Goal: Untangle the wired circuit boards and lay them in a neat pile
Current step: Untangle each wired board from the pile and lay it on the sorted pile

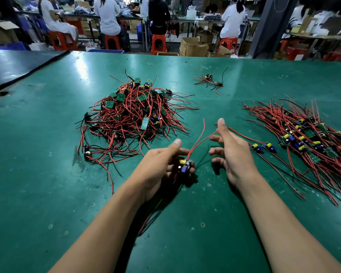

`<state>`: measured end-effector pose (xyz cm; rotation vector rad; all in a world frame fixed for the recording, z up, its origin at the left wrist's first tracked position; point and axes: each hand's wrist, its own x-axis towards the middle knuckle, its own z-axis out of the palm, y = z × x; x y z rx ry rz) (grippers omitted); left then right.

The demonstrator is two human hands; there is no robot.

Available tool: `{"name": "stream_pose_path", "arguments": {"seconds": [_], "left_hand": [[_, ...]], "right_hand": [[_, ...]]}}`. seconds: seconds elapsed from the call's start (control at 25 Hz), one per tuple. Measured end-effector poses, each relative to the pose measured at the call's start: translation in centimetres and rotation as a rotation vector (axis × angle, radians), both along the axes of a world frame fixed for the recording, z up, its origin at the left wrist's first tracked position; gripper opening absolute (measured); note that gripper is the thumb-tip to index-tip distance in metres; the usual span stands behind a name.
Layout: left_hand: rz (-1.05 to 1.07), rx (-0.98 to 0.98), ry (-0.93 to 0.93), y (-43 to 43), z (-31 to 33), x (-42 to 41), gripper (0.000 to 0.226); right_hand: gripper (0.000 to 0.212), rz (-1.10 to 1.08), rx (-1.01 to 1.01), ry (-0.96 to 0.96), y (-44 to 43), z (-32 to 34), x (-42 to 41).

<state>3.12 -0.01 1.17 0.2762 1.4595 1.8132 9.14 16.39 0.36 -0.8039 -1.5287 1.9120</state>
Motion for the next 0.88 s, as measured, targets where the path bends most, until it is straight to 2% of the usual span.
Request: {"name": "stream_pose_path", "arguments": {"seconds": [0.12,0.36,0.44,0.52,0.6,0.68,0.76,0.84,0.88], "left_hand": [[0.020,0.062,-0.128,0.2,0.3,-0.4,0.063],[0.038,0.098,-0.165,0.2,-0.1,-1.1,0.073],[0.034,0.142,-0.162,0.3,-0.3,-1.2,0.072],[0.019,0.174,-0.143,0.3,-0.4,-1.2,0.069],[0.018,0.165,-0.095,0.5,-0.3,-0.9,0.061],[0.068,0.090,0.082,0.7,-0.5,-0.6,0.041],[0.195,-0.072,0.498,0.3,-1.1,-0.7,0.019],[0.390,-0.232,0.891,-0.3,-1.6,-1.2,0.015],[0.476,-0.293,0.999,-0.6,-1.6,-1.6,0.015]], "right_hand": [[0.039,0.032,0.054,-0.024,-0.2,-0.1,0.0],[0.036,0.111,0.255,-0.094,-1.7,-0.4,0.1],[0.043,0.218,0.449,-0.175,-2.3,-0.5,0.2],[0.047,0.316,0.790,-0.300,-3.0,-1.0,0.2],[0.043,0.286,0.961,-0.328,-3.2,-1.1,0.1],[0.036,0.192,0.967,-0.344,-2.9,-1.1,0.2],[0.034,0.090,1.039,-0.494,-1.9,-1.2,0.5],[0.040,-0.012,1.139,-0.728,-0.8,-1.0,1.0],[0.044,-0.069,1.161,-0.767,-0.5,-0.9,1.3]]}}
